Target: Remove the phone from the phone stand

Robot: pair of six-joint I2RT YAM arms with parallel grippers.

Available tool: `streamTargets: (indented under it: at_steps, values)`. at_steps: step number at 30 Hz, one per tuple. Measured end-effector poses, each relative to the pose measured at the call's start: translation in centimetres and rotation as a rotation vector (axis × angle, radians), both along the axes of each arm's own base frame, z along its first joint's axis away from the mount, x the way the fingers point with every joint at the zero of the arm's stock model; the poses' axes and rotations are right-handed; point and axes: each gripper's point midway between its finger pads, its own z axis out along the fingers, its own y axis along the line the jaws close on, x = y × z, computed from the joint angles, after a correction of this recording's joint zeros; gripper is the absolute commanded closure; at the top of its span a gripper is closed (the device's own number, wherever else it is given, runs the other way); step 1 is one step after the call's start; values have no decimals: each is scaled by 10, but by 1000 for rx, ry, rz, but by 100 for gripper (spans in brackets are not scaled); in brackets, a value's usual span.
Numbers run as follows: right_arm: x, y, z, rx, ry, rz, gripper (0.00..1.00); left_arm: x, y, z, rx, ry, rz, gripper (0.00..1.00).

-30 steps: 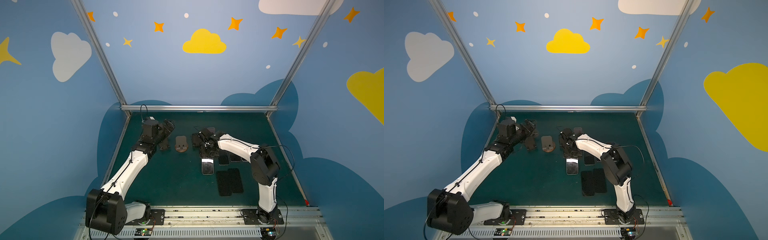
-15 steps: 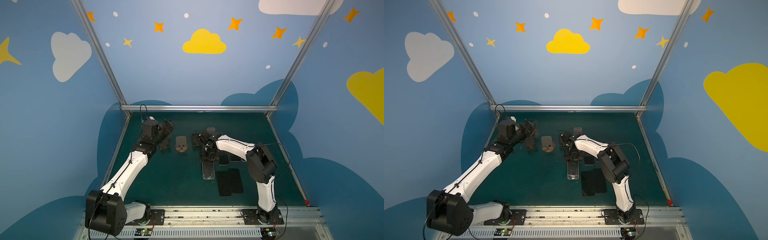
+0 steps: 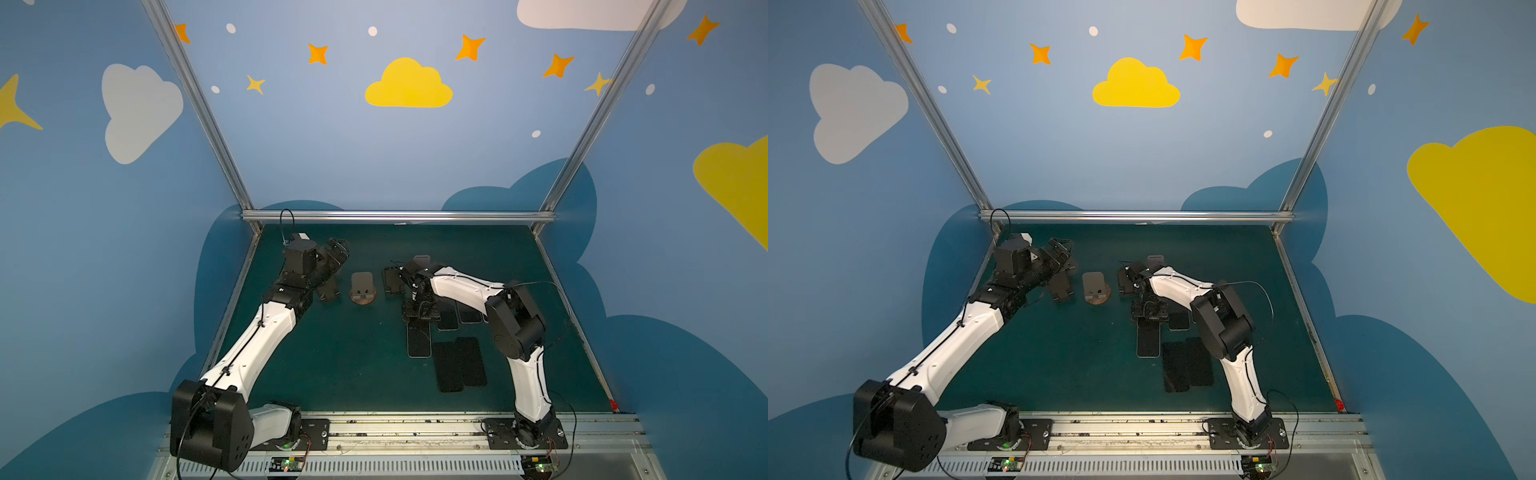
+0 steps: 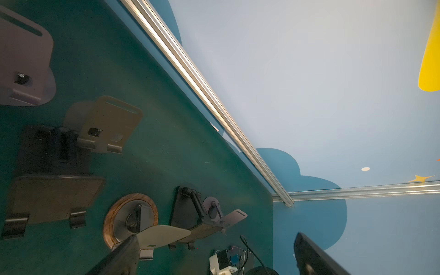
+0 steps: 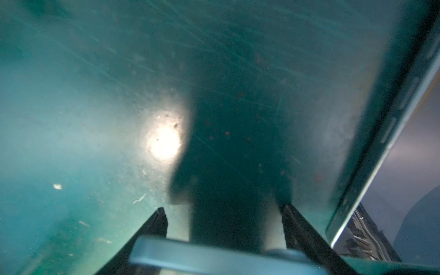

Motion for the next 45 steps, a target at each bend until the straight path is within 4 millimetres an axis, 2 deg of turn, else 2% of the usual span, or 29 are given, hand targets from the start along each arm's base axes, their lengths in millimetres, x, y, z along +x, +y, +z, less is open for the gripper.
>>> streamTargets:
  at_steps: [19, 45]
  values:
    - [1, 0, -3, -21, 18, -12, 31, 0, 0, 0, 0, 0, 0, 0]
    - [2, 1, -5, -102, -44, -20, 23, 0, -2, 0, 0, 0, -4, 0]
